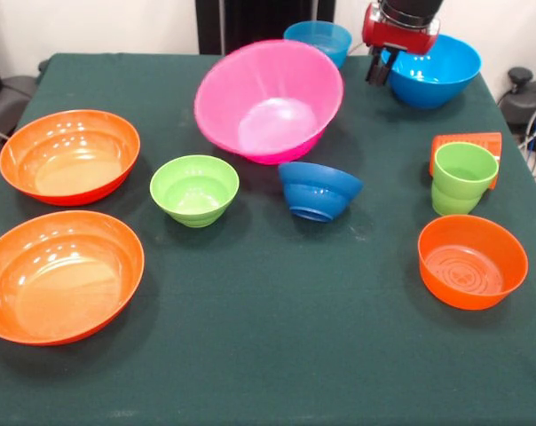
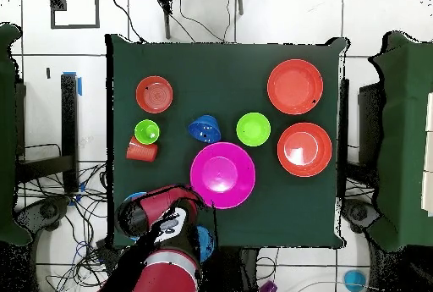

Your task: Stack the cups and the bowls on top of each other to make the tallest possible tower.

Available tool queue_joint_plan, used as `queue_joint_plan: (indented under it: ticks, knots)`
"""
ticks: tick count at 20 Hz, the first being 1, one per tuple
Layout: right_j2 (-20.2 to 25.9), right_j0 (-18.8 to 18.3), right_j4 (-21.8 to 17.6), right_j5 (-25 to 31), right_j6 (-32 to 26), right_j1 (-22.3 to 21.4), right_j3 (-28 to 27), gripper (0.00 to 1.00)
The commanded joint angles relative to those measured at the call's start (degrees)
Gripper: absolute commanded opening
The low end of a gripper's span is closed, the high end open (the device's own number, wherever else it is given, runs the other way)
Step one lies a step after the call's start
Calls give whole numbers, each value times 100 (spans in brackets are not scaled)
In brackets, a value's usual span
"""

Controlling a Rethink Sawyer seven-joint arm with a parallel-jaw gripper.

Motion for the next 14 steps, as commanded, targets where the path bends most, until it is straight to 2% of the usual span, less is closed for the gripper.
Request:
queue_joint_plan:
  ticks: [1,11,12,14]
  knots:
    - [379,144,-41,-220,382,160,-362,0]
    - [287,171,21,-85,388,147,-394,0]
    - [335,121,16,-78,346,139,-380,100]
    - [332,117,5,-28,315,136,-403,100]
